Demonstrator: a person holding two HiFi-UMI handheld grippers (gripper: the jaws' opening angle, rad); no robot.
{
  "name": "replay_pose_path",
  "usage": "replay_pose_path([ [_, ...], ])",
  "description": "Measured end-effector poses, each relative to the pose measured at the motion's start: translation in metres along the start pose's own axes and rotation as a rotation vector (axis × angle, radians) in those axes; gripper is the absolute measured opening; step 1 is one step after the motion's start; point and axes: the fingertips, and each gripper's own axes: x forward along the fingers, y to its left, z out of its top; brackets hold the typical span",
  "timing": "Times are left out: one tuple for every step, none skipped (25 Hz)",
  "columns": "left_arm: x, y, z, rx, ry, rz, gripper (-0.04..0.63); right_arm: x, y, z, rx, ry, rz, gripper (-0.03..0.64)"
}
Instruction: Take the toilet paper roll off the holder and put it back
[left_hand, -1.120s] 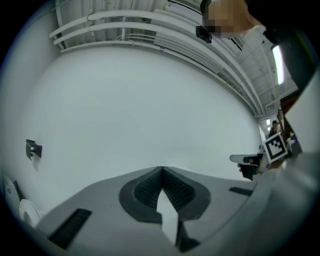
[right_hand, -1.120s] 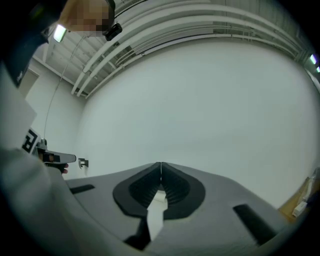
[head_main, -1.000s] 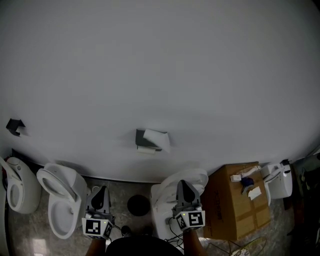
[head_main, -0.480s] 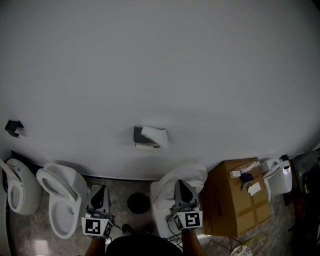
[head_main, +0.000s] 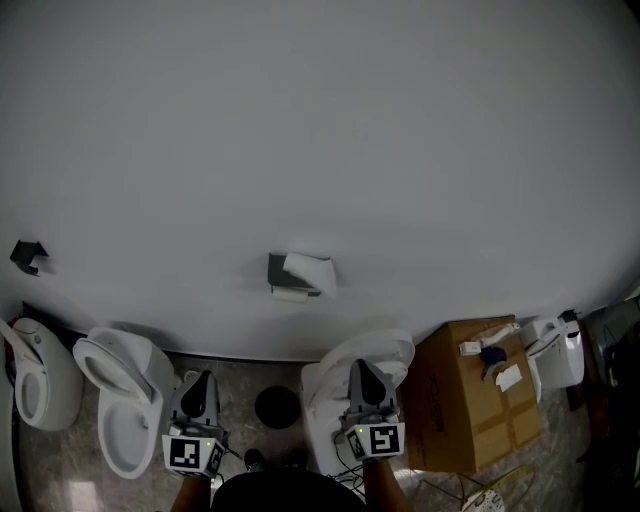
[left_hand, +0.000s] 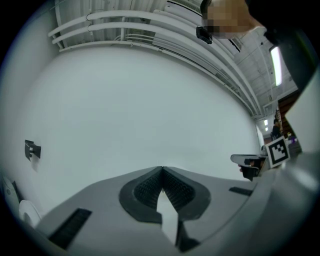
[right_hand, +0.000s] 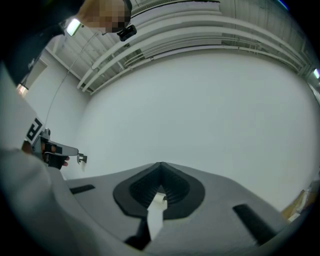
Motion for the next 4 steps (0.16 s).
replay_pose_path([
  [0.0009,0.0014,0.0028,0.001,-0.011,0.011,0.003,-0.0002,-0.0007,0.0,-0.002,0.0,-0.004,0.003],
  [0.0017,0.0026,0.005,0.005,-0.018,0.02,0.003,-0.0007,-0.0017,-0.0009,-0.006,0.005,-0.009,0.003],
  [0.0024,0.0034,0.0067,0.01,-0.023,0.025,0.003,-0.0012,-0.0027,-0.0022,-0.011,0.013,-0.014,0.003],
  [0.0029,0.0041,0.0081,0.016,-0.027,0.029,0.003,-0.0018,-0.0036,-0.0036,-0.016,0.022,-0.019,0.003],
])
